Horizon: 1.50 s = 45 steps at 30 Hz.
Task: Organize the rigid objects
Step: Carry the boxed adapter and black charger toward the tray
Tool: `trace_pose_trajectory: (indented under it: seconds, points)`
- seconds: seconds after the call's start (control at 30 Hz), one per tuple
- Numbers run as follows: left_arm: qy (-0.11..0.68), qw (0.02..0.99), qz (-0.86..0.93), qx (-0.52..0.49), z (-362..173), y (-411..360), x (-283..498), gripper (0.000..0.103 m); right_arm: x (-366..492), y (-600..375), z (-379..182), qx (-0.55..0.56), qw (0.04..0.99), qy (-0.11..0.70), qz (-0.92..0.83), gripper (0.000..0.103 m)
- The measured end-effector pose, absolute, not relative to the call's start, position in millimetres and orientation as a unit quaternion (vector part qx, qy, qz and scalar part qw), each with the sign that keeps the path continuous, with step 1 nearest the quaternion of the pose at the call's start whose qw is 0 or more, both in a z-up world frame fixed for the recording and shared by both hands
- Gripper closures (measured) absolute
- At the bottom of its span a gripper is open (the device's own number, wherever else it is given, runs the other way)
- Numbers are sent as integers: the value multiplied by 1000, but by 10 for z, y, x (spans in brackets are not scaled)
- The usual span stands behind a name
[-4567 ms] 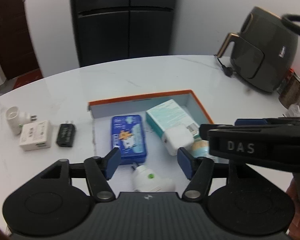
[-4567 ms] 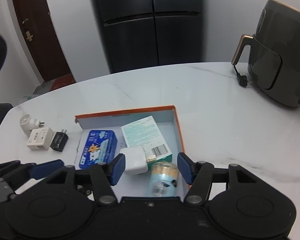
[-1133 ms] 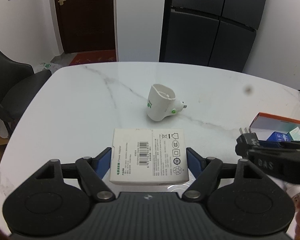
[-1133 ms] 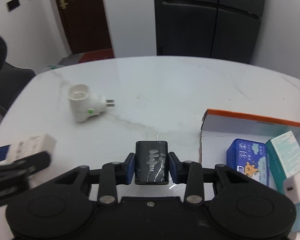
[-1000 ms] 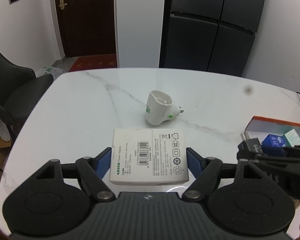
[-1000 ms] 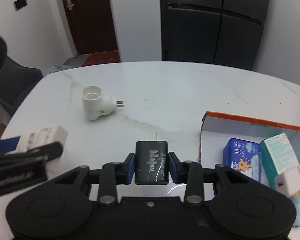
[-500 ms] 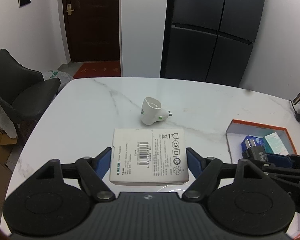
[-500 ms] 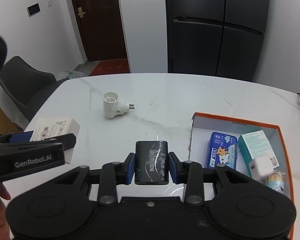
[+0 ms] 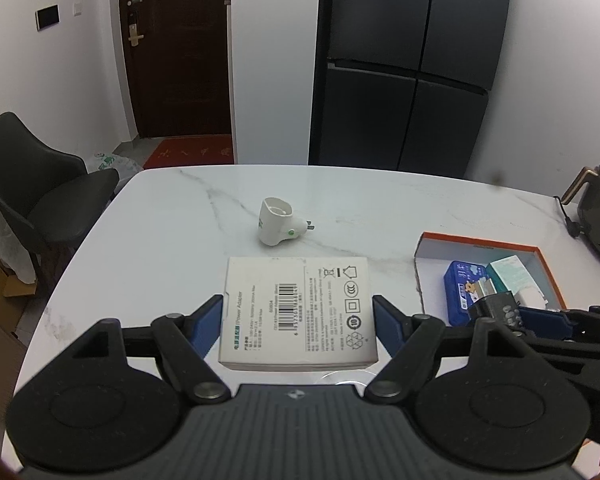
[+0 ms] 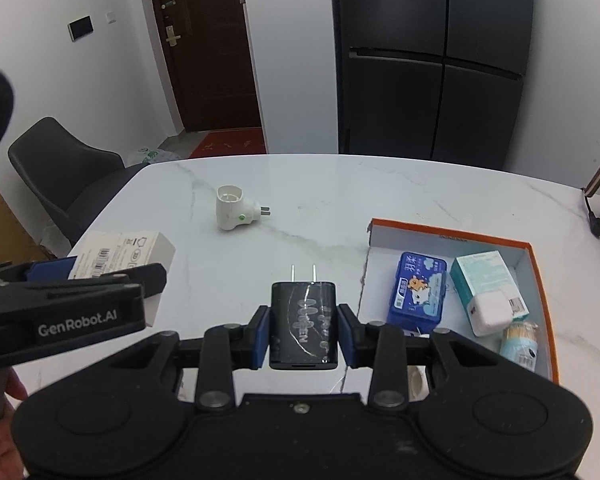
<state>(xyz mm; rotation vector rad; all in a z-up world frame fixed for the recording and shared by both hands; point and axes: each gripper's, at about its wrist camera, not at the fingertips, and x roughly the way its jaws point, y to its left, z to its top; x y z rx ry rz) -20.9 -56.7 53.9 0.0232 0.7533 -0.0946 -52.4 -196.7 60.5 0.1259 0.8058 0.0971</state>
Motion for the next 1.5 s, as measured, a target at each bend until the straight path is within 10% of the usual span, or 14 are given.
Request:
trace_pose_trajectory:
  seconds: [1.5]
  points:
    - [366, 926, -83, 40, 567, -789, -452, 24, -953, -2264, 706, 90, 919, 383, 18, 60]
